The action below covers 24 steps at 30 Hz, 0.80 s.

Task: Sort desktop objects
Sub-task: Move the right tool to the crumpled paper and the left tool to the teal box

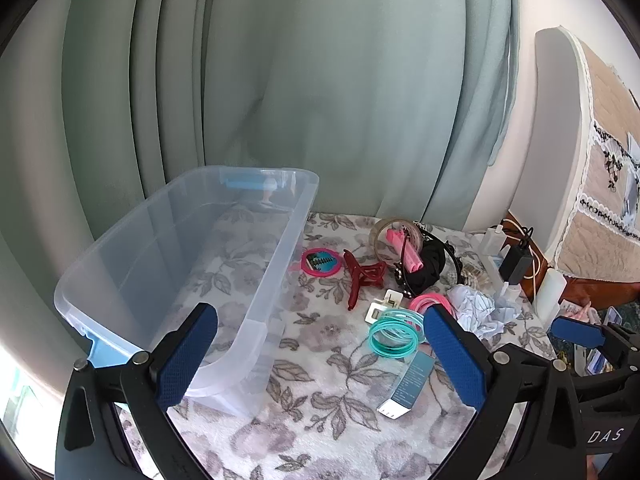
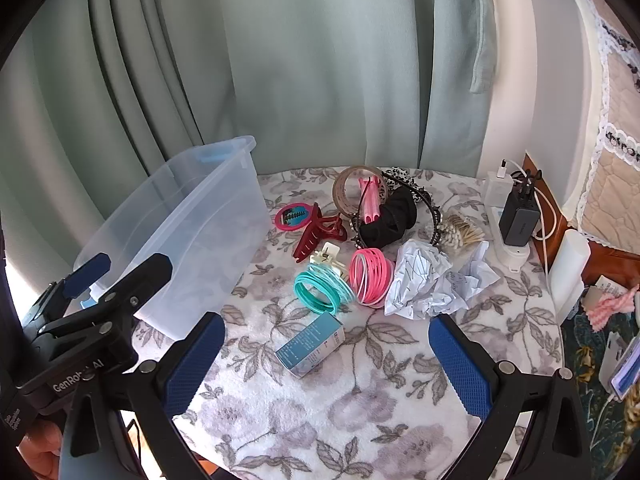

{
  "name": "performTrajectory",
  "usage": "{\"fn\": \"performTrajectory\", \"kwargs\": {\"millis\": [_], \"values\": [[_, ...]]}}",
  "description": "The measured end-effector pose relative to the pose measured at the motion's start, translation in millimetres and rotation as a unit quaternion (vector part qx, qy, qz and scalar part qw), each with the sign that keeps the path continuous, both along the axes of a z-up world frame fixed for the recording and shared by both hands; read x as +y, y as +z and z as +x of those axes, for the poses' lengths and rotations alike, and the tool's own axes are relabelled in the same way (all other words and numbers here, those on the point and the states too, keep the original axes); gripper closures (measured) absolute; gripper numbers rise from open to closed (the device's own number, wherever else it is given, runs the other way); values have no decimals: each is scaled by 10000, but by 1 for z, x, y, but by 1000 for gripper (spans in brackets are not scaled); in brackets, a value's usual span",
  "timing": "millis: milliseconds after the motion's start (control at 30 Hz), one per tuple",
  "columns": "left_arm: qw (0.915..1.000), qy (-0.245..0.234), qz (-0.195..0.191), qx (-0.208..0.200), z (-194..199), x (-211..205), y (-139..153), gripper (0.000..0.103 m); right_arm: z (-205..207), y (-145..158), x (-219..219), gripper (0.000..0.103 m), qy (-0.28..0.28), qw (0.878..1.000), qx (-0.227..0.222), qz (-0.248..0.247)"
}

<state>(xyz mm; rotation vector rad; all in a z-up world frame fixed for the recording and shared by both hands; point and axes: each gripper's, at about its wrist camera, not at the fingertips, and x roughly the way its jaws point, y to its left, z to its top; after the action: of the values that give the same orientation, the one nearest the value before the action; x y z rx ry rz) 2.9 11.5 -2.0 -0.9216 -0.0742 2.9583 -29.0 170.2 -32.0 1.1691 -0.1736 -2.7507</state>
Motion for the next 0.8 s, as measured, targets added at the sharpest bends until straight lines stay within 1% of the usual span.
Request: {"fn": "performTrajectory", "kwargs": {"millis": [167,333,467,500,567,600,667,733,800], "values": [[10000,-24,-88,39,1,3,2,0,0,0,0,0,-4,10000,3,7],[9993,-116,-294,201,3,12,8,0,2,1,6,0,-2,9999,132,-72],[9960,-189,-657,575,7,21,21,0,8,8,19,0,-29,9985,439,-330],[9947,-238,-714,695,9,23,26,0,9,10,24,0,-40,9979,511,-400],[9932,-341,-701,860,12,26,32,0,10,14,36,0,-142,9966,633,-511],[9926,-471,-630,926,14,29,34,0,10,14,44,0,-252,9957,693,-556],[9921,-781,-461,867,16,35,33,0,9,13,58,0,-484,9946,706,-587],[9902,-1198,-321,647,14,49,29,0,5,7,75,0,-732,9934,614,-634],[9855,-1625,-256,413,14,66,20,0,1,-2,92,0,-943,9918,471,-723]]}}
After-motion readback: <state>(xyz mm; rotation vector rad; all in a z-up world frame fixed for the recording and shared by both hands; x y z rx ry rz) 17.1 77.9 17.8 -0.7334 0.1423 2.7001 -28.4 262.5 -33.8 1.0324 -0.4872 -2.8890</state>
